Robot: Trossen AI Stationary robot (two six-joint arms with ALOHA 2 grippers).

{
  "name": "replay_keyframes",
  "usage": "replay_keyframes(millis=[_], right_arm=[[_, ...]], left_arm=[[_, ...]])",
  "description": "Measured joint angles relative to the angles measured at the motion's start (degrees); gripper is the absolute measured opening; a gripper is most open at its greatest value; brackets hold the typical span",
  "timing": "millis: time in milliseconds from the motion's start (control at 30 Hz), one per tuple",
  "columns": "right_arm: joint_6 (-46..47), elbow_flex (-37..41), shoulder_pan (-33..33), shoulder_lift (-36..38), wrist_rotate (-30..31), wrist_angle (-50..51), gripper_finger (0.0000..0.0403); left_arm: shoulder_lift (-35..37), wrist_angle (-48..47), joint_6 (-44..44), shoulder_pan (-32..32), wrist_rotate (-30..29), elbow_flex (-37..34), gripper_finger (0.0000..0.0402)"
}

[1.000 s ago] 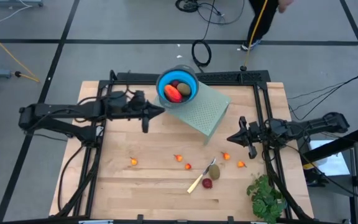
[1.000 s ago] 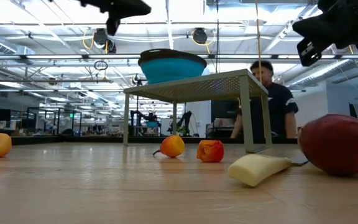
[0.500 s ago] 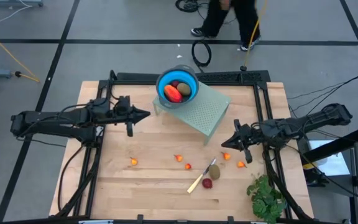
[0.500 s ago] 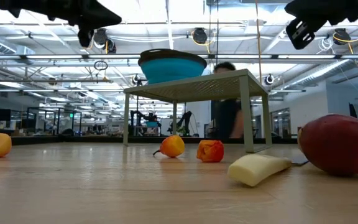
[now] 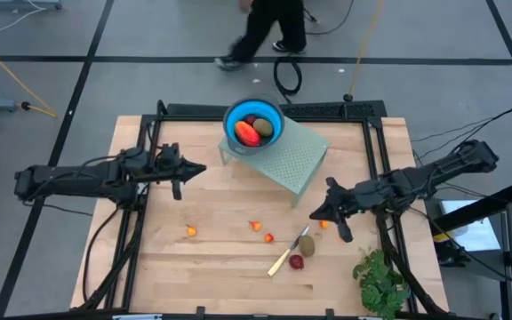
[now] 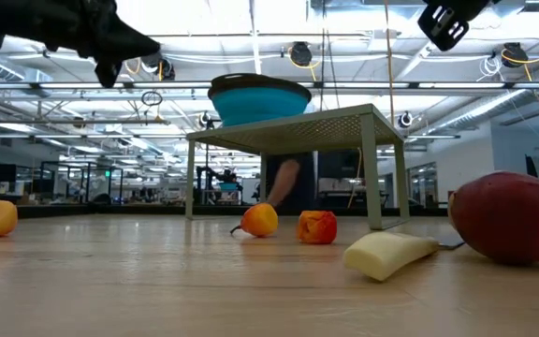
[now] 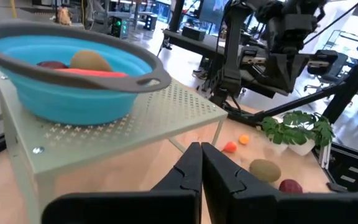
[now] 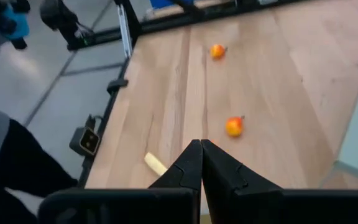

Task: Pick & Place Fruit
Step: Put the kiwi into the blue strainer bowl on the shelf

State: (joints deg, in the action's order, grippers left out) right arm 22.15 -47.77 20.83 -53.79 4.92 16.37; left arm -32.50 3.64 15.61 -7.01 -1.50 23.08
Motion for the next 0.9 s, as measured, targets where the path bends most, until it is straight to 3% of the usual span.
replay_keyframes(millis=[500, 700, 900], right_arm=[[5.1, -12.5, 4.0, -14.7, -0.2, 6.8, 0.0], [10.8, -18.4, 6.0, -20.7, -0.3, 11.8, 0.0], [18.7, -22.0, 7.7, -25.6, -0.4, 13.8, 0.0]], left_arm=[[10.2, -1.0, -0.6, 0.0, 4.7, -5.6, 0.0007], [12.8, -1.0, -0.5, 0.0, 5.0, -7.3, 0.0018], [14.0, -2.9, -0.8, 0.0, 6.2, -7.6, 0.0003]])
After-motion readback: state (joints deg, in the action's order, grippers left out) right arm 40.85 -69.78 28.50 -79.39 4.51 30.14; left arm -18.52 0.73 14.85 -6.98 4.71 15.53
